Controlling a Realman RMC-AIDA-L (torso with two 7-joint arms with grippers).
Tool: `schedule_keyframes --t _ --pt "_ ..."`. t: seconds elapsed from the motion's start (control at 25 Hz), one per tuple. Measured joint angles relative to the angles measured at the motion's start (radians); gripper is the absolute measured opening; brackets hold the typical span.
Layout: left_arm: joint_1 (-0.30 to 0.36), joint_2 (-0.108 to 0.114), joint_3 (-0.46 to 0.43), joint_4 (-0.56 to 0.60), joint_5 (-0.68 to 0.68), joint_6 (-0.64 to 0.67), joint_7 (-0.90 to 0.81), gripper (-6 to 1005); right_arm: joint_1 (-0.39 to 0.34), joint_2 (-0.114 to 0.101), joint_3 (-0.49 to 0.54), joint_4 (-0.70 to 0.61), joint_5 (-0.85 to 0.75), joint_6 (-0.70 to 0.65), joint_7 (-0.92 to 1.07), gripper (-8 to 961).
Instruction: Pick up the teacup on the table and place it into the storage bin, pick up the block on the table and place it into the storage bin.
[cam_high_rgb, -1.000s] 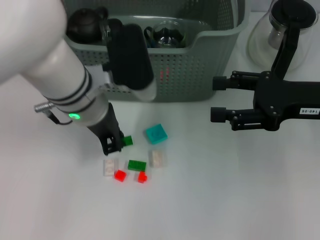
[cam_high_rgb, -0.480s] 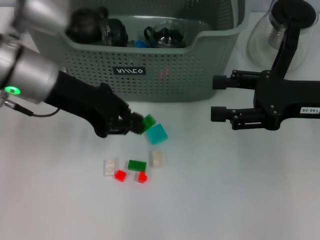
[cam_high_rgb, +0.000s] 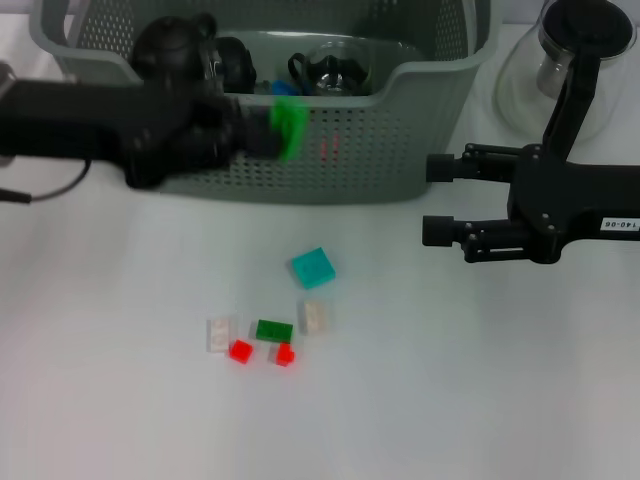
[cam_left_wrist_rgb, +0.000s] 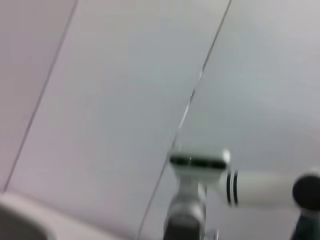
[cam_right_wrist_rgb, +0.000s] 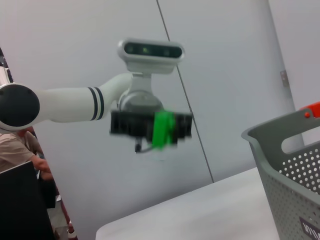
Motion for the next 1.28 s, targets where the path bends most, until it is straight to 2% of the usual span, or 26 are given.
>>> schedule_keyframes --t 0.12,0.24,0.44,0.56,0.76,0.84,1.0,1.16,1.28 --pt "0.002 -0.005 -0.001 0.000 -0.083 0.000 -0.027 124 -0.003 0.003 0.000 0.002 -0.002 0.002 -0.002 851" --pt "-0.022 -0.010 -0.007 0.009 -0.141 -0.024 -0.079 123 -0.006 0.006 0.000 0.002 -0.005 0.004 -0.004 850" --pt "-0.080 -0.006 -0.047 0.062 -0.154 -0.167 -0.248 121 -0.022 0.007 0.000 0.002 -0.005 0.007 -0.012 850" --pt "-0.116 0.019 -0.026 0.113 -0.116 -0.265 -0.355 116 -0.039 0.009 0.003 0.002 -0.002 0.009 -0.033 851" --pt "-0.207 0.088 0.025 0.160 0.076 -0.367 -0.527 108 -0.050 0.012 0.009 0.003 0.000 0.005 -0.064 851" --pt "-0.238 0.096 0.035 0.179 0.171 -0.408 -0.579 105 -0.050 0.012 0.009 0.003 0.000 0.001 -0.066 851" --pt "-0.269 0.084 0.086 0.212 0.367 -0.518 -0.663 105 -0.051 0.014 0.013 0.014 0.000 0.006 -0.086 850" --pt "-0.277 0.045 0.140 0.215 0.467 -0.602 -0.685 106 -0.052 0.013 0.028 0.051 0.000 0.009 -0.125 850" --pt "-0.288 0.025 0.175 0.220 0.541 -0.644 -0.693 106 -0.051 0.013 0.029 0.055 0.000 0.006 -0.130 850"
